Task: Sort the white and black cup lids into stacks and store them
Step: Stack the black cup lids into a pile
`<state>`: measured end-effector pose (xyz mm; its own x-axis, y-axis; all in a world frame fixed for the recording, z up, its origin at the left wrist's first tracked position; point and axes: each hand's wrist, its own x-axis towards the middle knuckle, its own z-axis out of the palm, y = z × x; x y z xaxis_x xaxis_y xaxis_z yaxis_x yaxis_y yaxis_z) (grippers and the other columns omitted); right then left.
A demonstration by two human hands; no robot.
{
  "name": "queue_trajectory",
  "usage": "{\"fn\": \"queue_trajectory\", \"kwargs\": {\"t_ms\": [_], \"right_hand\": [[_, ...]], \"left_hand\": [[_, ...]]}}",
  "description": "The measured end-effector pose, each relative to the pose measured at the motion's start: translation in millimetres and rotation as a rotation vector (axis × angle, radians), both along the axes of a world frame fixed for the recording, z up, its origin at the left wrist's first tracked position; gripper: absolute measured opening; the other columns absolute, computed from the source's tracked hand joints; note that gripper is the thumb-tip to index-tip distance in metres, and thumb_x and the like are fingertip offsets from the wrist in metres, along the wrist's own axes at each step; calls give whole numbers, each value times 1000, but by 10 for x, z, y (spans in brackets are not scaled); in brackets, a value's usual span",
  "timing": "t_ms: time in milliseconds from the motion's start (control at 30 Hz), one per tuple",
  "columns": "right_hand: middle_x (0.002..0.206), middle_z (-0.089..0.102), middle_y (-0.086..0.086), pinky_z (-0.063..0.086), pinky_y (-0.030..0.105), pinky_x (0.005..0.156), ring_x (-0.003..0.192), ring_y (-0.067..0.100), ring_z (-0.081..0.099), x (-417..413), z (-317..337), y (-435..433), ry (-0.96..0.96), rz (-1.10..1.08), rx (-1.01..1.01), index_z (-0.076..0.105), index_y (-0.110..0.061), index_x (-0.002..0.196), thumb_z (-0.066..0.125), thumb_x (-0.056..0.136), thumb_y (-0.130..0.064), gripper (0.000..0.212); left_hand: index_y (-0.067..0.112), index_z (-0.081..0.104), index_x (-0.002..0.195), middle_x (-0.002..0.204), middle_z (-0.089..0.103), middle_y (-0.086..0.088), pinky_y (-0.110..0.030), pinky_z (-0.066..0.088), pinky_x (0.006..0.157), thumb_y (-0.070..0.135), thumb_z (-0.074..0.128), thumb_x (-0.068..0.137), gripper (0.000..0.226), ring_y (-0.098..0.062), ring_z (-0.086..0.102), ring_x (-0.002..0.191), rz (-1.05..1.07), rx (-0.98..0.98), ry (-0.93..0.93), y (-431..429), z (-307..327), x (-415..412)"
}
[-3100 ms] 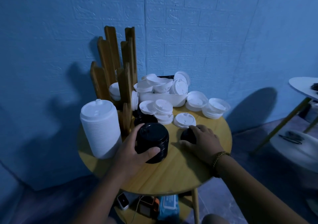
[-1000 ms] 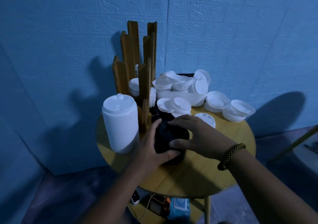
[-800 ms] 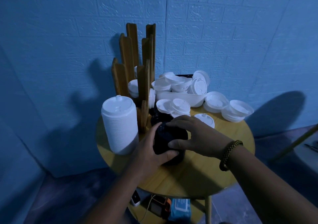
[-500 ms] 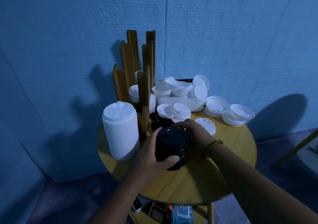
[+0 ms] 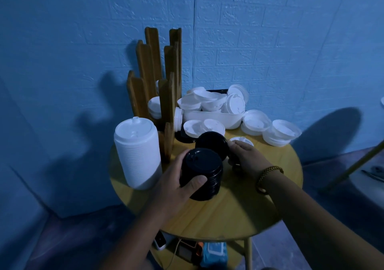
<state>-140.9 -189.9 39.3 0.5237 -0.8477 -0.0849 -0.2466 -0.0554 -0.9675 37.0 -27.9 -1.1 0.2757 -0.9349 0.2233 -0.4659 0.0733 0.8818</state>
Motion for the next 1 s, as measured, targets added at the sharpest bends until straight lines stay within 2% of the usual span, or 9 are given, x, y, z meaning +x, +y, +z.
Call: {"fn": "queue_trajectory", "kwargs": {"t_ms": [133,200,333,433,533,600,767,900,1000], "right_hand": [[62,49,2,26,20,41,44,9,39,-257,105,13,-17,-145,427,57,-11,86,51,102,-33,28],[59,53,0,26,21,42,45,9,38,-382,120,-13,205,-148,455,63,-10,90,52,102,-38,32],[82,60,-2,40,24,59,71,11,55,-577,74,-80,812,-159,-275,67,-9,110,56,99,-40,36],[124,56,-1,47,23,82,105,12,55,-590,48,-5,671,-5,-576,55,-24,131,69,89,-43,47],[160,24,-3,33,36,115,144,18,27,-507,-2,27,699,287,-578,36,-33,149,76,84,-41,77],[162,21,-5,31,35,116,146,18,25,-451,-41,17,708,336,-556,32,-35,151,75,84,-39,80],[143,46,-2,43,25,101,122,12,47,-405,-19,29,685,204,-558,44,-28,143,76,82,-43,71],[124,57,-7,42,14,83,105,4,54,-359,161,189,302,-36,-618,56,-29,130,75,78,-52,60],[125,54,-17,46,19,89,113,-3,52,-176,309,415,114,130,-509,56,-40,128,74,74,-59,61]], "left_hand": [[77,32,129,132,48,46,-16,39,98,87,57,71,63,22,43,124,2,-10,29,20,59,-33],[77,33,128,131,48,46,-18,39,99,86,58,71,63,22,43,124,3,-15,46,23,63,-38],[75,33,131,132,49,44,-28,41,106,91,57,69,68,18,44,126,15,-13,42,9,37,-28],[67,35,138,135,51,38,-37,42,111,93,57,68,78,11,45,130,25,-15,44,-8,12,-16],[60,36,143,137,52,35,-43,43,113,91,59,68,84,7,46,131,20,-13,46,-19,-3,-5],[60,36,142,136,52,34,-42,44,112,89,63,68,84,8,46,130,12,-8,36,-15,-5,1],[61,34,142,136,50,36,-41,44,110,83,70,67,86,10,45,129,16,12,18,10,-3,0],[64,30,142,140,48,32,-43,44,109,82,71,66,88,2,43,134,26,37,6,11,6,-5],[62,29,142,139,47,28,-34,49,97,74,75,71,86,-4,45,131,41,66,-17,7,9,-5]]}}
